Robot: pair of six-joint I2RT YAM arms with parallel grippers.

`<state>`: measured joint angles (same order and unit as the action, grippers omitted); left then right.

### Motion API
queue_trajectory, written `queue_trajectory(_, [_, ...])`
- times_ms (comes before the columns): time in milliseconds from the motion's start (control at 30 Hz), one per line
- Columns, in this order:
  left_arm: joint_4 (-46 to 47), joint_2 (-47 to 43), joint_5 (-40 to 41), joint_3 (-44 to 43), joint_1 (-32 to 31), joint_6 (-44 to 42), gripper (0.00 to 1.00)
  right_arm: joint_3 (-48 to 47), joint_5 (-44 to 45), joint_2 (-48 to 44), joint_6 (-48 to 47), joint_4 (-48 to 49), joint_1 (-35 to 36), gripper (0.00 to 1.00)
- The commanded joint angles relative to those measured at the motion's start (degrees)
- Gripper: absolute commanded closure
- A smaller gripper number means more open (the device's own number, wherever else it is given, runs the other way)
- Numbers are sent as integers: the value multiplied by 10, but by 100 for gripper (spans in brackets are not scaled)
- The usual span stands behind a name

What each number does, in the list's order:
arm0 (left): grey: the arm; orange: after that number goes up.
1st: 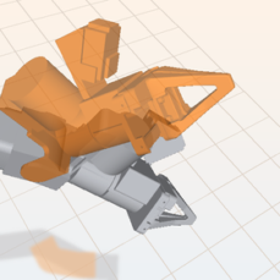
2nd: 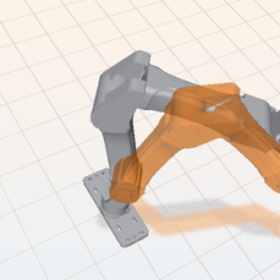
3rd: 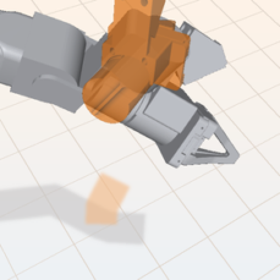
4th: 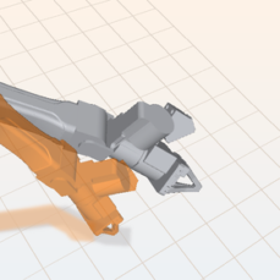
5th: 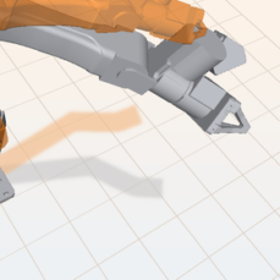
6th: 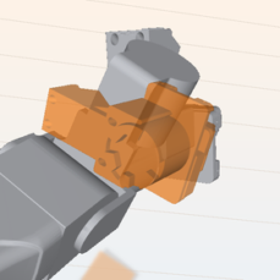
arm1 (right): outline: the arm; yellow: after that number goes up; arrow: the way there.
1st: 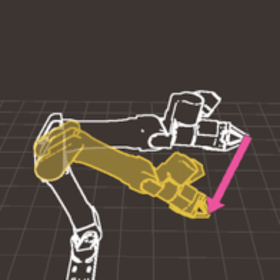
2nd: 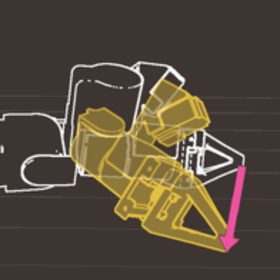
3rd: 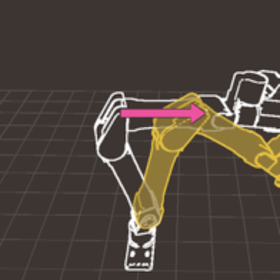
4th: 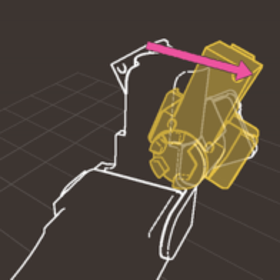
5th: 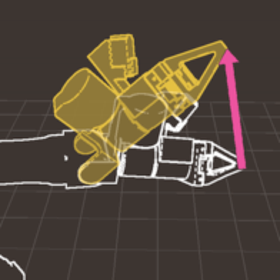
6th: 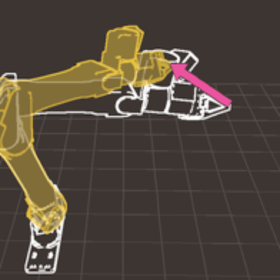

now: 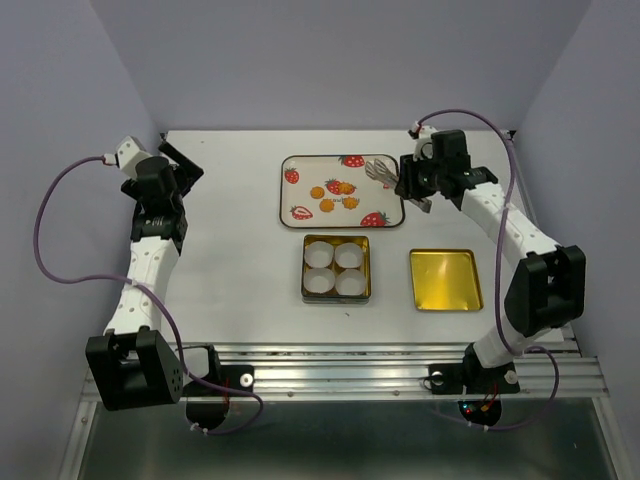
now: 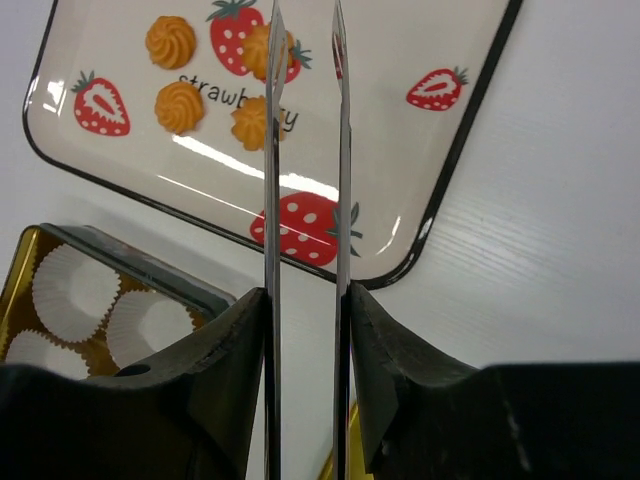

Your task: Pack the cookies

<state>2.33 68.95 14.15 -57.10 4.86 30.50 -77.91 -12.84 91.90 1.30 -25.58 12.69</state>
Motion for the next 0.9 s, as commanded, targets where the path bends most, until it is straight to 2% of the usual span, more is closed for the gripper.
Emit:
queue_trajectory(0, [25, -7, -15, 9, -2, -1, 1, -44, 8, 27, -5, 6, 36, 56])
queue_trajectory(367, [26, -22, -13, 19, -1, 3, 1, -102, 52, 99, -6, 6, 88, 50])
queue_trajectory(867, [29, -25, -11, 23, -1, 2, 1, -138, 72, 150, -28, -7, 99, 44])
